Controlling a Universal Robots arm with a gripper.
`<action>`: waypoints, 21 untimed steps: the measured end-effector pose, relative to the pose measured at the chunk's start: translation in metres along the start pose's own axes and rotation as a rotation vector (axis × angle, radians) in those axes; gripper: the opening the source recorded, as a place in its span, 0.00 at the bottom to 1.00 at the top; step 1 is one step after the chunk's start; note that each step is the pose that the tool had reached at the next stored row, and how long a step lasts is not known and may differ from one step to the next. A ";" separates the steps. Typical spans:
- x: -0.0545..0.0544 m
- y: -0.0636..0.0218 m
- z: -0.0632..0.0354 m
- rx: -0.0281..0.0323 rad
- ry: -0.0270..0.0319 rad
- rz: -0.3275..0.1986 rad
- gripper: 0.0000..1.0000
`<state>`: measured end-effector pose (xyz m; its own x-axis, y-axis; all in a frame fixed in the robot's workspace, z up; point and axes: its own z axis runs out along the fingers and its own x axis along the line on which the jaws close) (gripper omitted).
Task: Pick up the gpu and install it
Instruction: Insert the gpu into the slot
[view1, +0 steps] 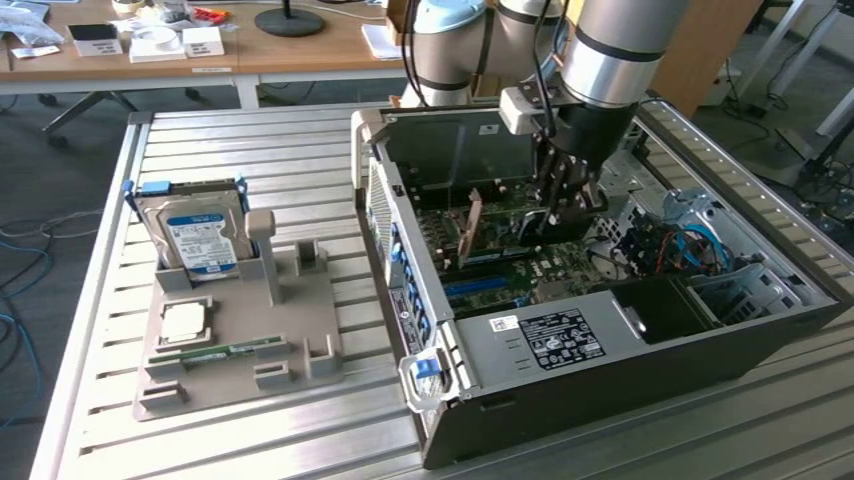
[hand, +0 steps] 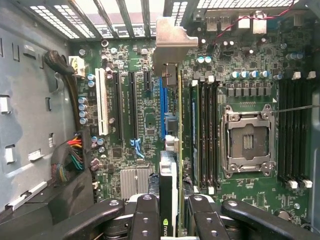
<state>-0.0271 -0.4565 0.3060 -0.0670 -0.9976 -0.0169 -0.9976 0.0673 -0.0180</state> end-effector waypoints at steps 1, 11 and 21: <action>0.000 0.0003 0.0004 0.0000 -0.0002 0.000 0.27; 0.001 0.0110 0.0087 0.0004 -0.0003 0.000 0.27; 0.004 0.0173 0.0172 0.0004 -0.0003 0.000 0.27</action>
<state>-0.0443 -0.4587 0.2884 -0.0671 -0.9976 -0.0172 -0.9976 0.0674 -0.0184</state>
